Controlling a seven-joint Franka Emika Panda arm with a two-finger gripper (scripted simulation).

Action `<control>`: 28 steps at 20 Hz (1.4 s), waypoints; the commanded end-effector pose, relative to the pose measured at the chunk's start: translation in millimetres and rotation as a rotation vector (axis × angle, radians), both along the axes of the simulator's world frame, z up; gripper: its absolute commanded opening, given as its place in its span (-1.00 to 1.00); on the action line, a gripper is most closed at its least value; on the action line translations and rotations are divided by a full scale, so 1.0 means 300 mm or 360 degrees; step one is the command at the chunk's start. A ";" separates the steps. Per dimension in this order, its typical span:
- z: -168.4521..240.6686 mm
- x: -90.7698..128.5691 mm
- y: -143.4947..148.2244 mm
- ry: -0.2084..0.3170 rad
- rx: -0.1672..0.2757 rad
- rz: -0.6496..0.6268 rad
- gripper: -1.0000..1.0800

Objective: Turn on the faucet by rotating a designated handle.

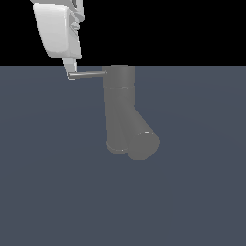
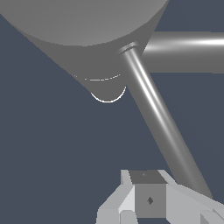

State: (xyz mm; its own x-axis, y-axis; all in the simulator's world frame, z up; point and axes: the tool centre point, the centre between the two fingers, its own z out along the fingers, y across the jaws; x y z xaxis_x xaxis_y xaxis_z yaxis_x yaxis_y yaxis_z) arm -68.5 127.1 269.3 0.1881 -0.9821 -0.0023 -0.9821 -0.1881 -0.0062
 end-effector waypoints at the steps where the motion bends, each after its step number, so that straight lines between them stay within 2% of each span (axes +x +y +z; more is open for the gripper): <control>1: 0.000 -0.031 -0.024 0.0009 -0.0005 -0.0014 -1.00; 4: 0.001 -0.059 -0.031 0.0009 -0.0005 -0.0014 -1.00; 6: 0.000 -0.043 -0.019 -0.0001 -0.0007 -0.0007 -1.00; 28: 0.000 -0.205 -0.271 0.0008 -0.0005 -0.0013 -1.00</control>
State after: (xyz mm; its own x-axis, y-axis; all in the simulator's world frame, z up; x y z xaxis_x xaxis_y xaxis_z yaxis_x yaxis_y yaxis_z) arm -125.7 62.2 269.2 0.2023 -0.9793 0.0009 -0.9793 -0.2023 -0.0052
